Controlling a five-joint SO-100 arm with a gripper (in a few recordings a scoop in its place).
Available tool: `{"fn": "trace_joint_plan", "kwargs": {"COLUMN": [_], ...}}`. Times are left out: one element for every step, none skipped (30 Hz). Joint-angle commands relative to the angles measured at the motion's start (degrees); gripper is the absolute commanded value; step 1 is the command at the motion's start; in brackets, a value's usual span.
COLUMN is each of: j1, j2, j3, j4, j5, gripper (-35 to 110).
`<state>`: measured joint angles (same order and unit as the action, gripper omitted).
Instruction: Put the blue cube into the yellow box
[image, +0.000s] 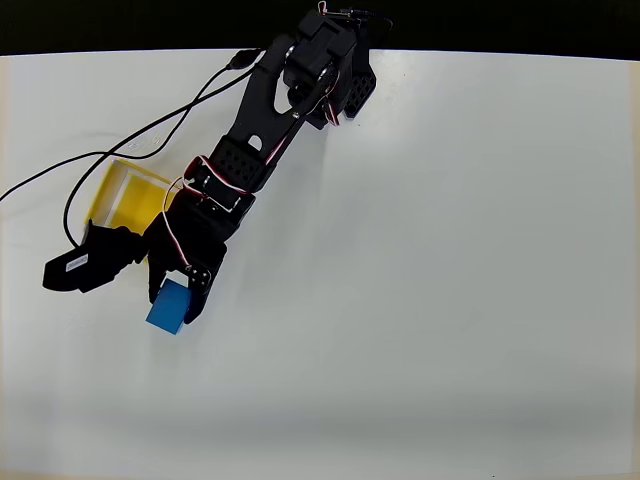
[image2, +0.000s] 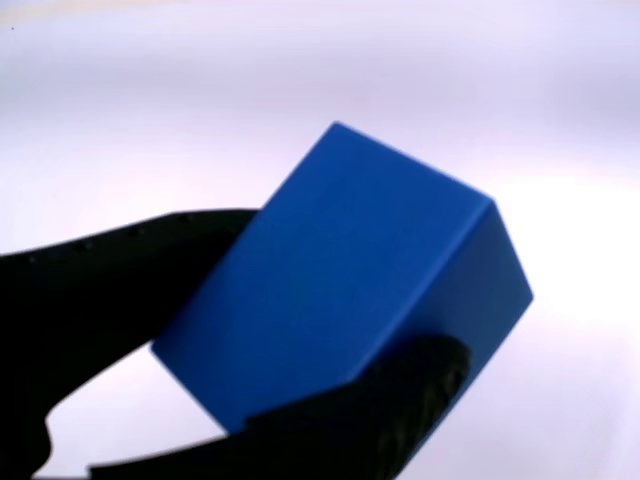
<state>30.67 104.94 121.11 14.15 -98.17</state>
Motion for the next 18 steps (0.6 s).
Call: {"fn": "trace_joint_plan", "kwargs": {"j1": [3.87, 4.75, 5.63, 6.5, 7.29, 8.17, 8.88, 9.58, 10.37, 11.07, 11.78, 12.57, 13.18, 13.8, 14.5, 15.12, 15.82, 16.44], "j2": [14.06, 15.38, 16.61, 17.75, 18.46, 19.07, 19.69, 20.21, 20.57, 21.01, 21.18, 21.45, 21.53, 21.53, 21.53, 21.45, 21.36, 21.09], "j3": [4.31, 5.71, 7.21, 8.88, 10.11, 11.16, 12.22, 13.27, 14.15, 15.12, 15.91, 16.52, 17.14, 17.75, 18.28, 18.81, 19.34, 19.6], "j4": [-0.97, -0.97, -0.97, -1.67, -2.29, -2.29, -2.55, -2.9, -3.08, -3.43, -3.78, -3.87, -4.31, -5.01, -5.45, -6.15, -6.94, -7.21], "j5": [-0.62, -0.79, -1.49, -1.85, -2.02, -2.55, -2.72, -2.81, -3.52, -3.96, -4.31, -4.75, -4.83, -4.83, -5.1, -5.19, -5.27, -5.36], "gripper": [21, 21, 21, 21, 21, 21, 21, 21, 21, 21, 21, 20, 20, 20, 20, 20, 20, 20]}}
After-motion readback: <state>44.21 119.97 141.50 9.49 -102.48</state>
